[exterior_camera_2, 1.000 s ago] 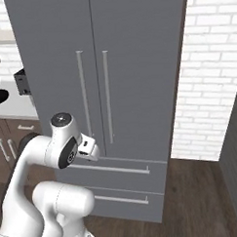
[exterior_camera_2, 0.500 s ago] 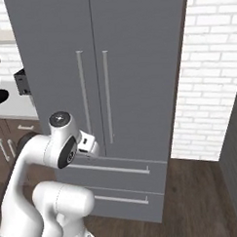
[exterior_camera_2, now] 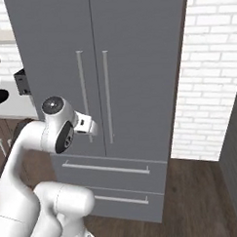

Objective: Grab a lemon wedge from the fridge and one ice cube from the ice bowl, and put them in the glass of lemonade.

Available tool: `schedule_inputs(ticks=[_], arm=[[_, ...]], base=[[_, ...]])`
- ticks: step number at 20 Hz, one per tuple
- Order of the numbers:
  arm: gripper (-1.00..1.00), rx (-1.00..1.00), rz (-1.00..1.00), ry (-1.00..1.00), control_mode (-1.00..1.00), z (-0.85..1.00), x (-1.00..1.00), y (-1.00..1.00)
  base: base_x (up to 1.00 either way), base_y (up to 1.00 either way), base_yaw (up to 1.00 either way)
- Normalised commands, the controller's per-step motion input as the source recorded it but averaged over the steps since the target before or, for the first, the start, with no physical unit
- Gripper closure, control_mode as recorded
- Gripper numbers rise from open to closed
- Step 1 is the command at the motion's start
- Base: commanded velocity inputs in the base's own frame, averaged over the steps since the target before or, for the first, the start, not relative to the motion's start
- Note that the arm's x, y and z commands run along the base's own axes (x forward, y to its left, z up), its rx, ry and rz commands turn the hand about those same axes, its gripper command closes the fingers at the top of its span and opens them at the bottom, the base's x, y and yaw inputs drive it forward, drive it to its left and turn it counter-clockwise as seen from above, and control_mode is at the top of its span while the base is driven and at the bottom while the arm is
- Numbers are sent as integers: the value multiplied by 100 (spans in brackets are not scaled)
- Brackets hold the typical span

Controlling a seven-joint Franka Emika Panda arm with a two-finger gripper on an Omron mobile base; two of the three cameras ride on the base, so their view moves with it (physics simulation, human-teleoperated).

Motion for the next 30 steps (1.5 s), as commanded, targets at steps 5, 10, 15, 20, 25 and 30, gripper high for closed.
schedule_inputs(ticks=[5, 10, 15, 20, 25, 30], arm=[[-100, -7, 5, 2, -100, 77, 95, -23], [-100, 0, 0, 0, -100, 21, 100, -51], [-100, -1, 1, -1, -100, -21, 57, -5], [-100, 0, 0, -6, -100, -37, 49, 0], [-100, 0, -2, -9, -100, -16, 54, -3], [-100, 1, -3, -1, -100, -9, 31, -22]], base=[[0, 0, 0], [0, 0, 0], [0, 0, 0], [0, 0, 0], [0, 0, 0], [0, 0, 0]])
